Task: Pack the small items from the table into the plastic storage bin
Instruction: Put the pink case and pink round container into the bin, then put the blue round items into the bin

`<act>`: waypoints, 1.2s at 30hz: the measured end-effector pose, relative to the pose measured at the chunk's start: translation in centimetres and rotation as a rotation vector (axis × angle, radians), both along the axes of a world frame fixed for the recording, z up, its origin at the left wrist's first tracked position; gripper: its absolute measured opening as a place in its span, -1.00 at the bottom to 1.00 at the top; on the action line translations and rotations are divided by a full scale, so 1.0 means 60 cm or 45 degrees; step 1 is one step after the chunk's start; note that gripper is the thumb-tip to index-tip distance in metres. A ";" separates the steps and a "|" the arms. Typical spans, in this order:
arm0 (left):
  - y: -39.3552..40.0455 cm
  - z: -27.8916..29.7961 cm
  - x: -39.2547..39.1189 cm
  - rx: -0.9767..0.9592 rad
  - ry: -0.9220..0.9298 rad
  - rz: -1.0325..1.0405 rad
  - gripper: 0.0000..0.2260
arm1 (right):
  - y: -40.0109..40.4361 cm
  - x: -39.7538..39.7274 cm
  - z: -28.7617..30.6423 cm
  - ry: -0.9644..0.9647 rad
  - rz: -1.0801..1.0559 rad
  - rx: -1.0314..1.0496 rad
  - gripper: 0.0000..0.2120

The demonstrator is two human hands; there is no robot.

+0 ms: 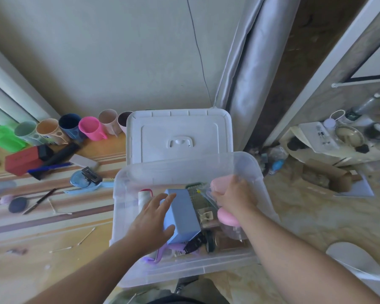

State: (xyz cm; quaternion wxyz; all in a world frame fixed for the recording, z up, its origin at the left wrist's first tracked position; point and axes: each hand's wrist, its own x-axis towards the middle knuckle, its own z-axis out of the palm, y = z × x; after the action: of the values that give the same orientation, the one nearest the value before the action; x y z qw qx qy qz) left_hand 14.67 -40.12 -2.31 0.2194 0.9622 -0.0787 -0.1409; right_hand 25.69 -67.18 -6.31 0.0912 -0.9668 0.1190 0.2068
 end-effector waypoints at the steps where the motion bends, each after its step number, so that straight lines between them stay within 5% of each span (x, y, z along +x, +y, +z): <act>1: -0.002 -0.001 0.001 0.013 0.004 -0.021 -0.27 | 0.003 0.003 0.002 0.019 0.025 -0.042 0.13; 9: -0.010 -0.007 0.014 0.024 0.013 -0.082 -0.33 | -0.001 -0.028 0.007 -0.169 0.514 -0.091 -0.66; 15: -0.006 -0.014 0.011 0.012 0.033 -0.105 -0.32 | -0.010 -0.053 0.013 0.152 0.511 0.094 -0.41; 21: 0.030 -0.002 0.019 -0.124 -0.092 -0.100 -0.36 | 0.038 -0.061 0.032 -0.273 0.663 0.140 -0.56; 29: 0.241 0.043 0.055 -0.212 -0.427 0.213 -0.45 | 0.323 -0.045 0.083 -0.628 0.828 0.655 -0.49; 36: 0.527 0.008 0.026 -0.098 -0.211 0.594 -0.41 | 0.600 -0.018 0.087 -0.564 1.024 0.675 -0.48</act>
State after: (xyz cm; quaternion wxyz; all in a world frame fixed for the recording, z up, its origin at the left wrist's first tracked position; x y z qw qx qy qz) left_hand 16.22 -8.48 -1.82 0.2752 0.9535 0.1227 -0.0040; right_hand 24.59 -31.17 -1.09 0.2691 -0.9004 -0.3397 0.0391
